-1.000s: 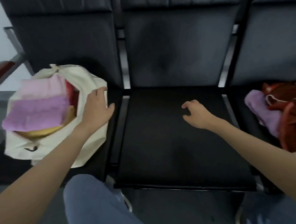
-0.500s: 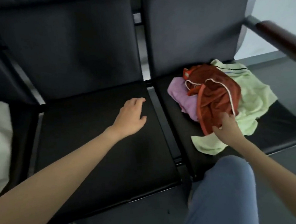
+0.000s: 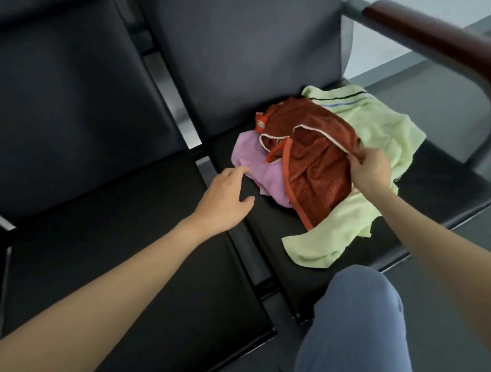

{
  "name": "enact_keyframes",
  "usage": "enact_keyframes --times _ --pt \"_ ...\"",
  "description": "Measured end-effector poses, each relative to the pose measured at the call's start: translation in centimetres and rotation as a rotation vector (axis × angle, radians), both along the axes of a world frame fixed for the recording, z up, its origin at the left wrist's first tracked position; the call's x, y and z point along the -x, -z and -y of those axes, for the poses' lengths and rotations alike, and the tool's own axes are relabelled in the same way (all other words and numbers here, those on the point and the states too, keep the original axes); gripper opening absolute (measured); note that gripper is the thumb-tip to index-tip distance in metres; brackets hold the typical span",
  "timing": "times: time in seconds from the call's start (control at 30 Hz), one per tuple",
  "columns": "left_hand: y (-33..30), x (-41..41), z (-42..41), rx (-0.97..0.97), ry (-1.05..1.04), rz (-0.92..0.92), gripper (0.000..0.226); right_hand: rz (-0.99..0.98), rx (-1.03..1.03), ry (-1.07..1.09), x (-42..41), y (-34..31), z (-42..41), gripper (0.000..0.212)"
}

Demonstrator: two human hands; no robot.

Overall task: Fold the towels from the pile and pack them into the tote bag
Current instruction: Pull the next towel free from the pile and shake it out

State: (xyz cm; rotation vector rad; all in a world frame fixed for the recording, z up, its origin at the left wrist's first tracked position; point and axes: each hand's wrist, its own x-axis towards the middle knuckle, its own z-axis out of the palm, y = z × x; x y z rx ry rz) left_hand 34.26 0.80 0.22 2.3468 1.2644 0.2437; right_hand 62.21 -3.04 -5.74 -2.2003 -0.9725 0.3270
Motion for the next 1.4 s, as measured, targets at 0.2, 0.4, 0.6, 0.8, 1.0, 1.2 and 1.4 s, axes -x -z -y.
enact_keyframes --times 0.2,0.4,0.6,0.8,1.0,1.2,1.4 --pt "-1.4 -2.6 -0.2 0.596 -0.46 0.485 0.02 -0.317 -0.426 -0.101 2.9 -4.7 1.4 0.02" --pt "-2.8 -6.2 0.5 1.232 -0.668 0.926 0.03 -0.494 -0.561 -0.381 7.3 -8.5 5.6 0.016" --pt "-3.9 -9.5 -0.9 1.448 -0.995 1.238 0.037 -0.567 -0.578 -0.502 9.5 -10.6 8.1 0.02" --pt "-4.6 -7.0 -4.8 1.308 -1.133 1.303 0.019 -0.616 -0.471 -0.624 10.6 -11.8 9.4 0.019" --pt "-9.3 -0.9 -6.0 0.928 -0.913 1.301 0.013 -0.359 -0.163 -0.82 12.1 -11.7 9.5 0.01" --pt "-10.6 9.4 -5.5 0.666 -0.923 1.342 0.015 -0.229 0.008 -0.859 14.4 -12.3 9.6 0.042" --pt "-6.4 20.7 1.7 0.402 -0.985 0.979 0.022 -0.322 0.134 -0.999 18.6 -10.7 9.6 0.025"
